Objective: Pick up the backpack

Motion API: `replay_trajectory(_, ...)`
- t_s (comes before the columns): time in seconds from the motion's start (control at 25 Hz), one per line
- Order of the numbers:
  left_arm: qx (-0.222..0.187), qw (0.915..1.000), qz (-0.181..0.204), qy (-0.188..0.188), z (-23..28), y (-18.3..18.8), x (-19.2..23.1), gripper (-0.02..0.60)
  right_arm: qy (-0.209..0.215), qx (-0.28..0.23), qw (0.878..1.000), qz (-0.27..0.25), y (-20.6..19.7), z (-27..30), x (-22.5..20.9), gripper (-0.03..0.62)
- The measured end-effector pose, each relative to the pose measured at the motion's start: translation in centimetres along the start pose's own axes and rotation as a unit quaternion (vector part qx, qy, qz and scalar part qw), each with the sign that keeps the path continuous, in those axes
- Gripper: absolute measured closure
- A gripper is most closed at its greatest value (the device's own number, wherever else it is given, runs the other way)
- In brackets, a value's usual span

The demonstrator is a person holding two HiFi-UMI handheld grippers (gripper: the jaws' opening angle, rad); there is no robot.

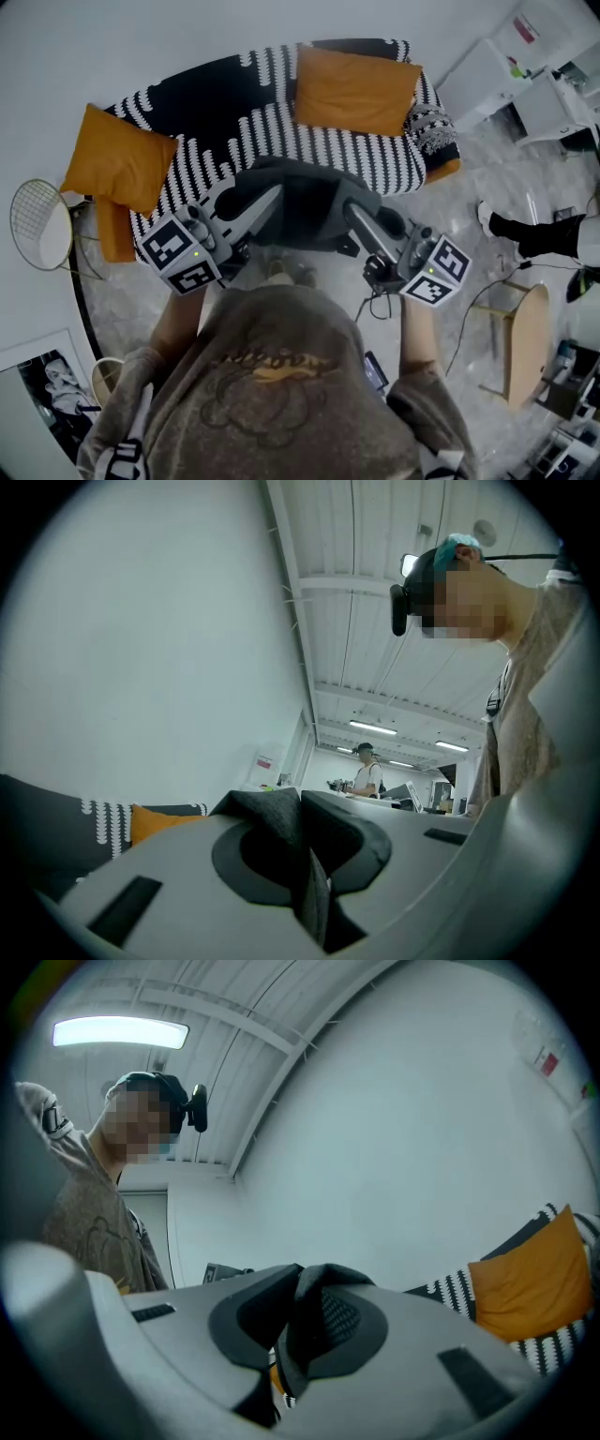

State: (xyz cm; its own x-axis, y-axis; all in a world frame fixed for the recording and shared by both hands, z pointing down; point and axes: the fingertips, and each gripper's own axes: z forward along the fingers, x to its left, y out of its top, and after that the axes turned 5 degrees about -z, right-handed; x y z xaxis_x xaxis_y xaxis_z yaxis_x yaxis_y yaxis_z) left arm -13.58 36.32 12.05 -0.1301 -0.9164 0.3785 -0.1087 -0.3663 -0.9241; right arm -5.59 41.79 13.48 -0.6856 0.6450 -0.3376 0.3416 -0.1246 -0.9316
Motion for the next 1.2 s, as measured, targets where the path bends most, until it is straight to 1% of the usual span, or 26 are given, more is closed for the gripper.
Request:
replay_trajectory(0.16,0.002,1.0,-0.008,0.006,0.08,-0.22,0.33,0.552,0.002,0.007,1.0,0.009,-0.17,-0.01,-0.08,0.563)
replay_trajectory(0.4,0.009,0.9999,-0.008,0.007,0.07,-0.17,0.07,0.552,-0.001,0.007,1.0,0.018,-0.04,0.05,-0.18,0.563)
replay_trajectory(0.76,0.012,0.9997,-0.015,0.012,0.07,-0.38,0.42,0.552,0.027,0.047,0.998,0.026,-0.63,0.24,0.45,0.563)
replay_trajectory(1.08,0.007,0.9999,-0.012,0.011,0.14,-0.04,0.12,0.552,0.023,0.026,0.999,0.031,0.21,0.12,0.3,0.563)
replay_trajectory(1.2,0.004,0.9999,-0.008,0.008,0.07,-0.05,-0.01,0.552,0.029,0.025,0.999,0.03,0.28,0.08,0.12,0.563)
